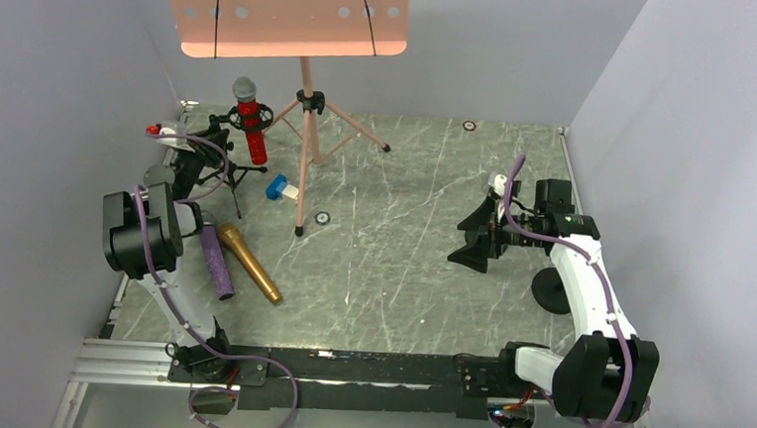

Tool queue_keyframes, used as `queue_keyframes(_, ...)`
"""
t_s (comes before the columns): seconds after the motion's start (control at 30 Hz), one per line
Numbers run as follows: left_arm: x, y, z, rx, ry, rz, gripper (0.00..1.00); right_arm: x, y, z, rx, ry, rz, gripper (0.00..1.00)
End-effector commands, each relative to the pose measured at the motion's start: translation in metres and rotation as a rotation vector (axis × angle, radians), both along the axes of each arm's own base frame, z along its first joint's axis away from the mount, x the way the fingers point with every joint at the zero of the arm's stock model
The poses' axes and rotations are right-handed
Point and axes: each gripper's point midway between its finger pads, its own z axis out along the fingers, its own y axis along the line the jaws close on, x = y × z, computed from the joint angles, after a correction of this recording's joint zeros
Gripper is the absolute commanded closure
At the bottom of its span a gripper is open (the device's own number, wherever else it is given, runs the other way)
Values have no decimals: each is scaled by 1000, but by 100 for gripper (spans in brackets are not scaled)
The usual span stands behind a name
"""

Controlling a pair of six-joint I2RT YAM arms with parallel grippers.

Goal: Attach the microphones to the stand

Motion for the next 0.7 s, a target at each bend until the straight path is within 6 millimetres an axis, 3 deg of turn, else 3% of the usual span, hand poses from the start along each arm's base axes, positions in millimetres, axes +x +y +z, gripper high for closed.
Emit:
queue_keyframes(0.0, -15, -8, 26, 67, -140, -8, 84, 2, 2, 12, 8, -64, 26, 0)
queue_keyframes(0.17, -26, -11, 28, 61, -135, -1, 61, -2, 3, 16, 14, -79, 34, 0)
queue_keyframes(0.3, -35, -11, 30, 51, -134, 21, 36, -4, 4, 20, 18, -93, 37, 0)
queue_keyframes(0.53, -56, -8, 28, 42, -101, 92, 5, -7, 4, 24, 18, -116, 38, 0)
queue_keyframes(0.67, -73, 3, 18, 63, -18, 202, 1, -8, 4, 26, 22, -120, 40, 0)
